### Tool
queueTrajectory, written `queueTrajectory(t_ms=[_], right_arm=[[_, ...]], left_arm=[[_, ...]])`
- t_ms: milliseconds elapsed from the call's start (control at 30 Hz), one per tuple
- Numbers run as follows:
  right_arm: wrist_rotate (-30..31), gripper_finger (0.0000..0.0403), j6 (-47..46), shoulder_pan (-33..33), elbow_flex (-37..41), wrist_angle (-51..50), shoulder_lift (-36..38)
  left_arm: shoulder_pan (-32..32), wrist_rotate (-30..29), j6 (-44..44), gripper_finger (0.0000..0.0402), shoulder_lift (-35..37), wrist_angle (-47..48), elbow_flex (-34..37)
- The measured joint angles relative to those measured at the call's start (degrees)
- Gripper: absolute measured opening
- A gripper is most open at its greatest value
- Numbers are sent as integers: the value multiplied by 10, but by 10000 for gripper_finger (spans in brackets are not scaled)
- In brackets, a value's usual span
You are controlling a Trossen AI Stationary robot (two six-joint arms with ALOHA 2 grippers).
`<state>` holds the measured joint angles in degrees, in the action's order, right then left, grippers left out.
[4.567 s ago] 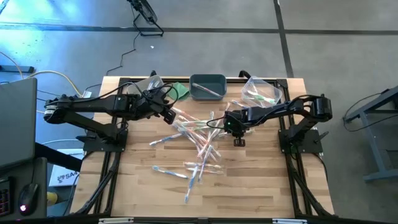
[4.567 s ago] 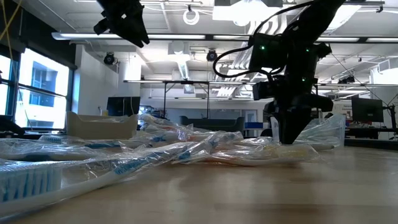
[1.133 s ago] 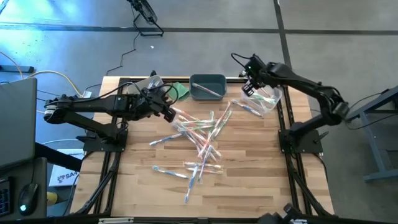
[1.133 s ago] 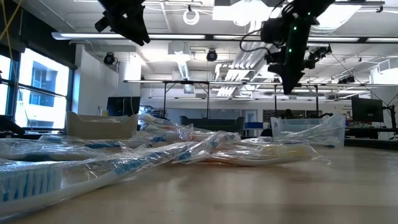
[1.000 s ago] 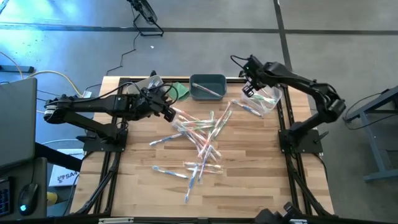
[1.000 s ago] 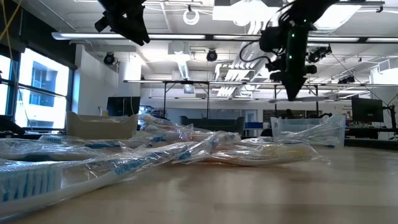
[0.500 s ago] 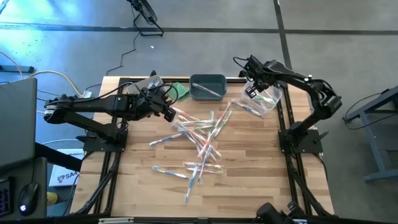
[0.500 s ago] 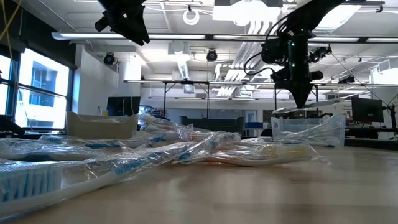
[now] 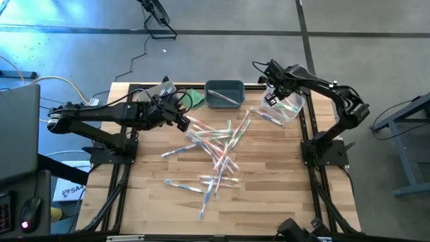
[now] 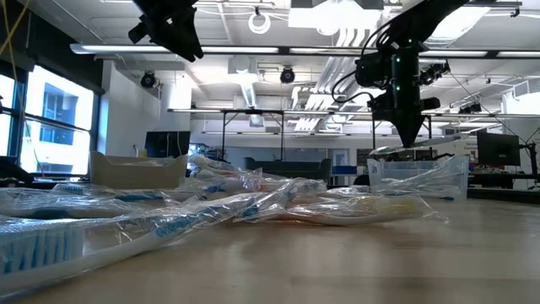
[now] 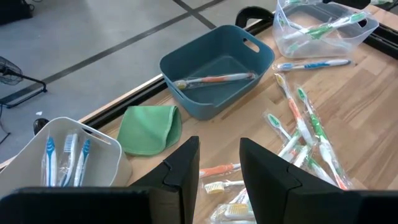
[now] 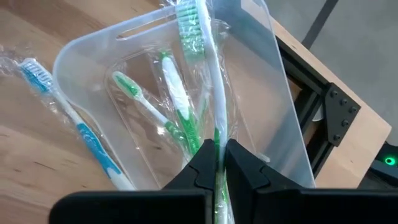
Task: Pick & Place Toothbrushes
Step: Put the green toothbrush into the transparent bin, then put the orange toothbrush into the blue bin
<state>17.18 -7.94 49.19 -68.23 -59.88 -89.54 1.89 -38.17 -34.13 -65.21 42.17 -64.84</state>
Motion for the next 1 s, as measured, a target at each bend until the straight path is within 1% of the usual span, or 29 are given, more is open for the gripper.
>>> queueTrajectory(t_ms=[67,133,300,400,533,633,767,1000], right_arm=[[-5,17,0,0,0,0,0],[-6,33,0,0,0,1,0],[12,90,1,0,0,5,0],[9,122,5,0,0,6,0],[7,148,15,-1,0,6,0],[-4,152,5,-1,0,1,0],[-37,142,2,-9,0,-1,8],[-44,118,-28,-40,0,-4,42]], left_arm=[[0,0,0,113,0,0,0],[0,0,0,113,0,0,0],[0,0,-1,113,0,0,0],[0,0,-1,113,0,0,0],[0,0,-1,113,0,0,0],[0,0,-1,113,0,0,0],[0,0,-1,113,0,-1,0],[0,0,-1,113,0,-1,0]])
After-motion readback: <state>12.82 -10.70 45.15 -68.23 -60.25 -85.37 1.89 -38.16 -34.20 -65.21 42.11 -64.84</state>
